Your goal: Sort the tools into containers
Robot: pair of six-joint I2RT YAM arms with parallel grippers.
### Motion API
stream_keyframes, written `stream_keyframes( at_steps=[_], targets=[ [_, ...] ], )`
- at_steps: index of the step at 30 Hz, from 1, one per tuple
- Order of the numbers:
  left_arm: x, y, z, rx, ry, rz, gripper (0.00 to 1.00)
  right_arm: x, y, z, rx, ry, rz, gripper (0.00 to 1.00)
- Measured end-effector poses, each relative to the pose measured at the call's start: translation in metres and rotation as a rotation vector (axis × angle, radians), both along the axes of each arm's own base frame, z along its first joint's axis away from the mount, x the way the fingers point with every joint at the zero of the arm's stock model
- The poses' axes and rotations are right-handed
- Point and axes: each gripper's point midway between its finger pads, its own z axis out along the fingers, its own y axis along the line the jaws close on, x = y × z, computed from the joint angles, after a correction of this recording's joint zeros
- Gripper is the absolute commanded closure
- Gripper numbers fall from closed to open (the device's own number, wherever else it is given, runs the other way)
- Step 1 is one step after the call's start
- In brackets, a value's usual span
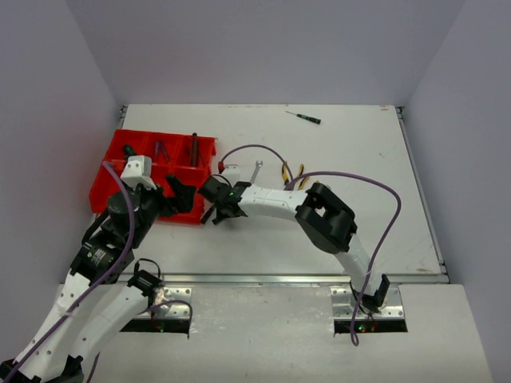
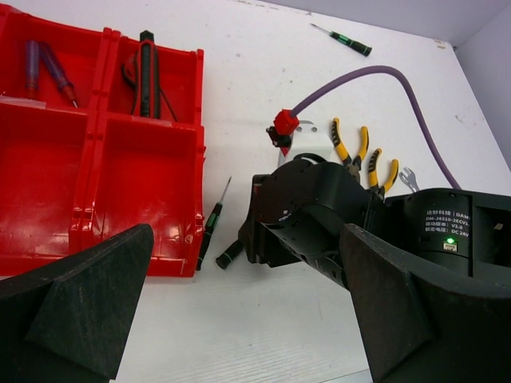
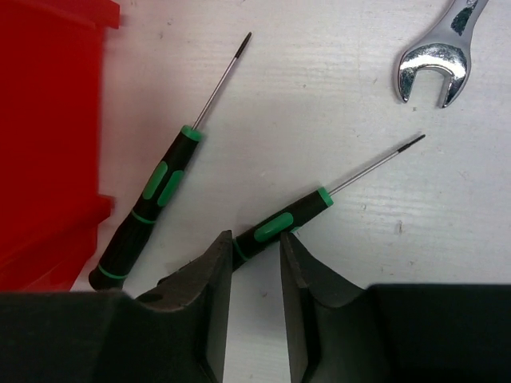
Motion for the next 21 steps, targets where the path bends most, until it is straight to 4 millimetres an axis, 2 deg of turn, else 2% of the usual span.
stream_keyframes(
  at_steps=[2,8,10,14,17,21],
  targets=[
    [0.000,0.000,0.000,0.000,0.000,0.000,0.00,-0.002,-0.003,-0.001,0.015,-0.008,-0.001,0.72],
    [0.002,-0.001,-0.003,0.005,0.013,-0.003,0.00,-0.023,-0.040,-0.002,-0.032,0.018,0.002,0.64],
    [0.003,-0.002,-0.004,0.007,0.017,-0.003,0.00,-0.024,-0.043,-0.002,-0.033,0.023,0.000,0.57],
    [0.003,-0.002,-0.004,0.008,0.018,-0.002,0.00,-0.027,-0.049,-0.006,-0.030,0.039,0.000,0.48],
    [0.003,-0.002,-0.004,0.008,0.018,-0.002,0.00,-0.033,-0.057,-0.008,-0.030,0.053,-0.006,0.49],
    [0.003,-0.002,-0.004,0.008,0.018,-0.002,0.00,-0.042,-0.067,-0.009,-0.039,0.074,-0.012,0.58]
  ],
)
